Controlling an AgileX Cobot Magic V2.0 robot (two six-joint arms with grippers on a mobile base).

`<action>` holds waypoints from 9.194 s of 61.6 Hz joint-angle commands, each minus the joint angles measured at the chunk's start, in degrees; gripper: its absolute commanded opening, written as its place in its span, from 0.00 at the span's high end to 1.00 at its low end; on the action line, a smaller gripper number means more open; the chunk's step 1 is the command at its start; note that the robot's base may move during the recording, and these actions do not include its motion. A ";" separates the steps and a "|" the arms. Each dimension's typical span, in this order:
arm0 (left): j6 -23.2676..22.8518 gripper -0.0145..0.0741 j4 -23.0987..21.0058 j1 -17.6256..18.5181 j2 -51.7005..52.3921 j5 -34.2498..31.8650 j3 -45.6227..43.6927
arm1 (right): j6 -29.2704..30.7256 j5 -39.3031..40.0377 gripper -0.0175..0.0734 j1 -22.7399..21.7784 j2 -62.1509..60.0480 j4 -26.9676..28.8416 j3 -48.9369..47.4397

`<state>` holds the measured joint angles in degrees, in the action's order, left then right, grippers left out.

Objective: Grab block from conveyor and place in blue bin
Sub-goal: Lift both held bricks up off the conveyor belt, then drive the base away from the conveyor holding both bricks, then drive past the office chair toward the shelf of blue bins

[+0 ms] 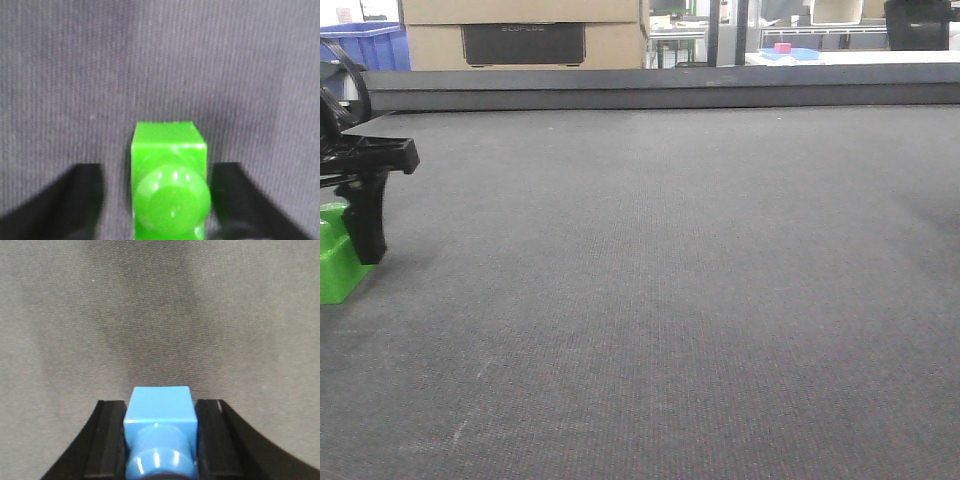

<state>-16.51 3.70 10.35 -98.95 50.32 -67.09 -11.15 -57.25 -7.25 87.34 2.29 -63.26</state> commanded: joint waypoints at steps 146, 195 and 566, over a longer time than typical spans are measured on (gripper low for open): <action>14.84 0.96 -4.92 -11.96 83.32 -39.28 39.71 | 11.15 44.84 0.99 0.80 -74.92 -1.96 36.62; 14.84 0.96 -4.92 -11.96 83.32 -39.28 39.71 | 11.15 44.84 0.99 0.80 -74.92 -3.55 36.62; 14.84 0.96 -4.92 -11.96 83.32 -39.28 39.71 | 11.15 44.84 0.99 0.80 -74.92 -3.55 36.62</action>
<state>-1.70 -0.84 -1.38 -15.85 12.08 -27.32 -0.35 -13.76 -6.54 12.59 -0.79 -26.21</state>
